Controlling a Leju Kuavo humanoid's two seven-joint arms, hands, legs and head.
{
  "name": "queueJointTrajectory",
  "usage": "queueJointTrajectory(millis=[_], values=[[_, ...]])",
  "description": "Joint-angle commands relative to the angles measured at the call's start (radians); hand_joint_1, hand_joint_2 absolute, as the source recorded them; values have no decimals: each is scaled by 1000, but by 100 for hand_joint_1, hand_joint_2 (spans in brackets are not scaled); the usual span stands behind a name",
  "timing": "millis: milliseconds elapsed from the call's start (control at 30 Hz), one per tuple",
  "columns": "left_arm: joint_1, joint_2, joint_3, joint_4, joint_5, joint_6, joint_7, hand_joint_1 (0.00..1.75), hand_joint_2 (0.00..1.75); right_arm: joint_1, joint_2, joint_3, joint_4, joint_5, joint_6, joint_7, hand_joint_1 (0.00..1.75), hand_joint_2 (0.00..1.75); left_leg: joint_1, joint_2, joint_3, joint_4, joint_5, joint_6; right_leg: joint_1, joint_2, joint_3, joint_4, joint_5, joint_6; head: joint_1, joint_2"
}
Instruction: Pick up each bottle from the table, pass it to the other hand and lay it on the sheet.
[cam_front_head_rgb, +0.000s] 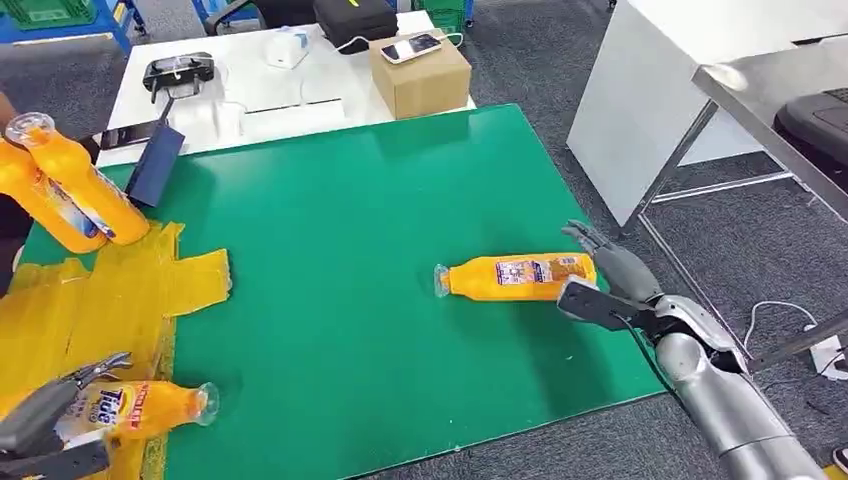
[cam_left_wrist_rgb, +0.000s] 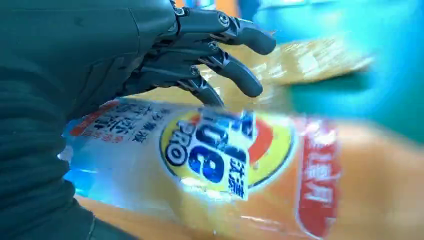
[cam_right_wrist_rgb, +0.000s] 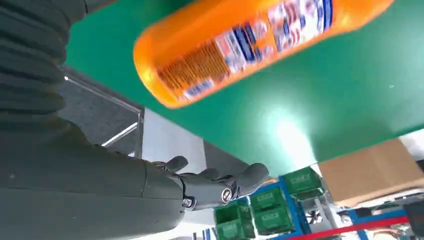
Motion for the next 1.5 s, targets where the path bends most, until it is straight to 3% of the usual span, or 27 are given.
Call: queueJointTrajectory(millis=[33,300,433,533,700,800,833,1000,1100,1133,1167,1200,1233,1267,1300,1367,1400,1467,1500], values=[[-52,-177,10,-31,97,-49,-35,0,175,-234,98,73,325,30,3,2,0,175,1,-4,1,0,1,1,0,5,2,-2,2,-2,2,0],[-57,-189,-17,-58,167,-40,-35,0,175,-258,124,101,381,49,-5,-3,0,175,0,-4,-1,0,2,2,0,1,1,-1,1,0,1,0],[-101,-251,-28,-70,262,-35,-35,0,175,-248,140,117,409,64,-17,1,0,175,0,-6,0,-1,2,2,1,1,2,-2,1,0,0,0],[-134,-313,-9,-114,424,-109,-35,0,175,-226,151,131,427,82,-24,7,0,175,0,-7,-2,0,2,2,1,-1,0,-1,1,1,1,0],[-141,-318,-9,-108,420,-110,-35,0,175,-222,153,134,429,84,-26,8,0,175,1,-9,-3,1,1,2,1,0,-1,-1,1,-1,1,0],[-148,-383,55,-157,509,-211,-35,0,175,-218,168,141,459,100,-28,14,0,175,0,-8,-4,1,1,2,0,0,-1,-1,1,0,0,0],[-158,-399,66,-141,499,-218,-35,0,0,-216,172,145,468,105,-28,16,0,175,0,-7,-5,1,2,2,0,-1,-3,-1,1,1,0,0],[-218,-472,83,-114,460,-259,-35,0,0,-231,183,193,575,130,-6,28,0,175,1,-10,-3,1,1,2,1,0,0,-2,1,0,0,0],[-296,-477,51,-48,468,-277,-35,0,0,-320,103,316,694,147,192,66,0,175,-1,-9,-6,1,2,2,0,-2,-3,-1,1,1,1,0],[-361,-485,16,7,469,-282,-35,0,0,-356,49,414,748,188,296,73,5,175,-1,-10,-7,2,3,2,0,-4,-4,0,1,1,0,0],[-407,-499,-1,54,471,-278,-35,0,0,-352,23,454,777,209,319,67,133,175,-1,-13,-7,2,3,3,-1,-7,-3,1,1,1,1,0],[-455,-515,-23,101,472,-272,-35,0,0,-329,-1,494,801,235,310,50,164,175,0,-16,-6,2,3,3,0,-8,-2,-1,1,1,0,0],[-478,-520,-36,126,471,-263,-35,0,0,-311,-7,500,816,235,290,42,164,175,-1,-15,-4,1,4,3,0,-10,0,-3,1,1,0,0],[-496,-523,-46,143,477,-262,-35,0,0,-301,-18,513,824,237,299,27,175,175,1,-21,-1,1,5,2,1,-13,2,-5,1,0,-1,0],[-508,-523,-54,157,481,-259,-35,0,0,-297,-32,515,824,231,298,16,175,175,2,-27,0,0,6,2,2,-17,6,-7,1,0,0,0],[-508,-523,-54,157,481,-259,-35,0,0,-297,-32,515,824,231,298,16,175,175,2,-24,4,2,3,6,3,-23,2,-7,-2,3,3,0],[-508,-523,-54,157,481,-259,-35,0,0,-297,-32,515,824,231,298,16,175,175,2,-34,5,0,4,6,2,-29,7,-9,-3,4,4,0],[-495,-515,-52,144,488,-259,-35,0,0,-310,-29,519,816,230,314,20,175,175,2,-23,11,1,0,7,2,-20,11,-9,-2,4,4,0],[-495,-514,-50,144,495,-262,-35,0,0,-320,-32,523,810,232,324,21,175,175,3,-28,10,1,0,8,3,-20,12,-11,-1,3,2,0]])
